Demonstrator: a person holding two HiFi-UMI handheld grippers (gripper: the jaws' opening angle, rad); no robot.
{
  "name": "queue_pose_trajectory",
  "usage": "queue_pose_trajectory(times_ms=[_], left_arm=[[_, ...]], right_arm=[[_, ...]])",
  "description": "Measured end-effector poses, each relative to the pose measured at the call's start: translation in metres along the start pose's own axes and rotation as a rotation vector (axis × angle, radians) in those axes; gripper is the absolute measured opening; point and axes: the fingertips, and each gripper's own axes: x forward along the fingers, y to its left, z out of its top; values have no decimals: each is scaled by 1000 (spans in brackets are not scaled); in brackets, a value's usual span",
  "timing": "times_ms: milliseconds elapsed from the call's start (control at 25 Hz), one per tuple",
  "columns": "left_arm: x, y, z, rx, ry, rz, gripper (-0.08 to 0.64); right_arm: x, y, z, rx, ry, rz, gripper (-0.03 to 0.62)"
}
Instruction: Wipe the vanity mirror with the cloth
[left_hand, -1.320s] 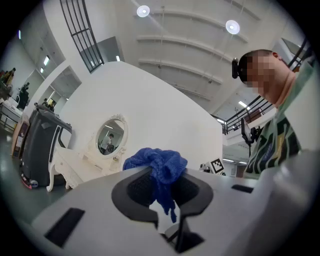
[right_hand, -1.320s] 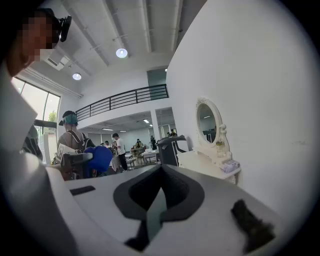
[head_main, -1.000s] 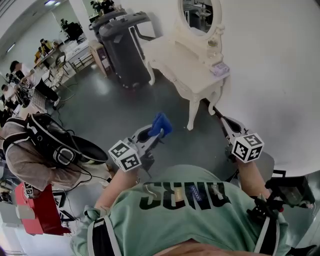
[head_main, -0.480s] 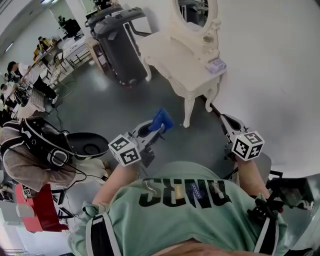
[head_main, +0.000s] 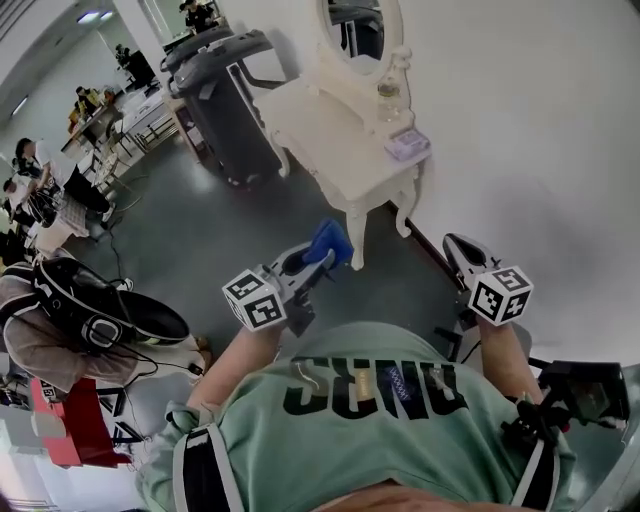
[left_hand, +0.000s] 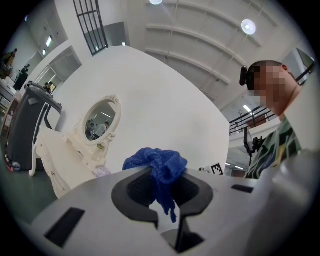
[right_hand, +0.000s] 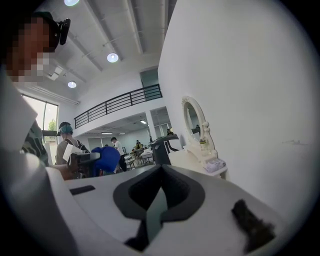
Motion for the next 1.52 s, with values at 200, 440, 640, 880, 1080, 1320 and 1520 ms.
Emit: queue_pose_trajectory(times_ms=[200,440,640,880,1080,1320,1520], left_arm=[[34,11,-1,6,51,0,73],[60,55,9,-18,59,-30,74],[86,125,24,-47,71,-107,74],[128,223,80,-46,118,-215,73],[159,286,118,-52,139,-290,73],[191,342,131,-85,138,-301,74],[236,387,135,-99,144,-233,73]], right_arm=[[12,-29,-7,40,19,10,12],[48,-52,-5,48,43,-14,12],[102,-72,10,34,45,-80,12],[194,-88,63,38,10,-156,12],[260,-106,96,52,-20,-208,12],[311,-137,105,35,28,-209,12],[352,-190,126,47,32,-156,12]])
